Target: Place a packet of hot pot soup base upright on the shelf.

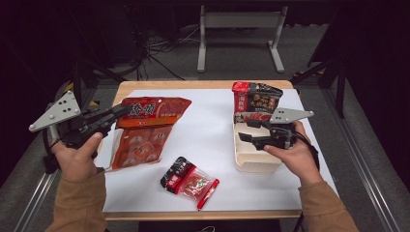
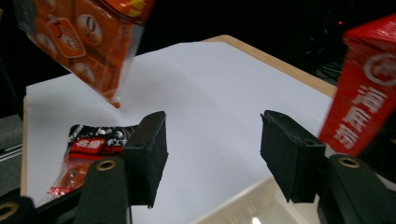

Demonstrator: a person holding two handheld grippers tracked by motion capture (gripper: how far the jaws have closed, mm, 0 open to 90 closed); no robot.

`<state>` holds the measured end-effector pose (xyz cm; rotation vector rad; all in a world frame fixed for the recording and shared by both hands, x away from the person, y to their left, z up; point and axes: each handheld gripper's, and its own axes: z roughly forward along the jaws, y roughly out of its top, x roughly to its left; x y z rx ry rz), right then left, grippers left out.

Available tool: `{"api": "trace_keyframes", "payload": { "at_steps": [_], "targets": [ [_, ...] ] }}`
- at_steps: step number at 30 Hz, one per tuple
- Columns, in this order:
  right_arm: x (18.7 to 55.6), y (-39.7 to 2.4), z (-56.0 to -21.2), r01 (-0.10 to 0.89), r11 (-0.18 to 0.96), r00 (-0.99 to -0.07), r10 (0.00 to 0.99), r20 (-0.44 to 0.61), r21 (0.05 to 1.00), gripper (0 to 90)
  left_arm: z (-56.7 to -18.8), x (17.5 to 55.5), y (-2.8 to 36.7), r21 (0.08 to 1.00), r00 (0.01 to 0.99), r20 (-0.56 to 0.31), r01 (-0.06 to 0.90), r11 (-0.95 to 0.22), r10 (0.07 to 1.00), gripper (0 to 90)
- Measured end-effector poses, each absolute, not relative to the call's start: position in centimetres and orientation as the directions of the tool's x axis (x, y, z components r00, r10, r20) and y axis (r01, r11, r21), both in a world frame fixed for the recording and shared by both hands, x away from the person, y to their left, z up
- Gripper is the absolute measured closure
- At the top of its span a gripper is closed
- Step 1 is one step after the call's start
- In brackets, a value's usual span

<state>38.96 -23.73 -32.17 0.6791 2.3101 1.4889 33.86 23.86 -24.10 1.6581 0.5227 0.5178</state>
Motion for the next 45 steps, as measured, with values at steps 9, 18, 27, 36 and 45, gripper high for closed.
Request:
{"api": "trace_keyframes", "payload": {
  "at_steps": [9, 18, 27, 36, 45],
  "targets": [
    [39.6, -20.2, -31.0, 0.152, 0.355, -0.886, 0.463, -0.032, 0.922, 39.3, -23.7, 33.9, 22.1, 0.995, 0.830, 0.042, 0.016, -0.099, 0.556, 90.0],
    [40.4, -18.3, -30.4, 0.119, 0.320, -0.905, 0.425, -0.030, 0.940, 35.5, -23.9, 33.9, 19.6, 0.991, 0.861, 0.065, 0.003, -0.133, 0.504, 90.0],
    [40.2, -17.2, -30.0, 0.092, 0.300, -0.926, 0.376, -0.029, 0.950, 34.1, -24.1, 33.7, 17.9, 0.994, 0.894, 0.052, -0.004, -0.107, 0.445, 90.0],
    [39.8, -16.2, -29.6, 0.070, 0.289, -0.944, 0.328, -0.030, 0.955, 37.9, -24.4, 33.7, 16.6, 0.994, 0.912, 0.048, -0.004, -0.109, 0.407, 90.0],
    [39.3, -16.1, -29.2, 0.035, 0.285, -0.963, 0.266, -0.044, 0.958, 72.8, -24.7, 33.8, 16.5, 0.995, 0.913, 0.061, -0.021, -0.102, 0.404, 90.0]
  ]
}}
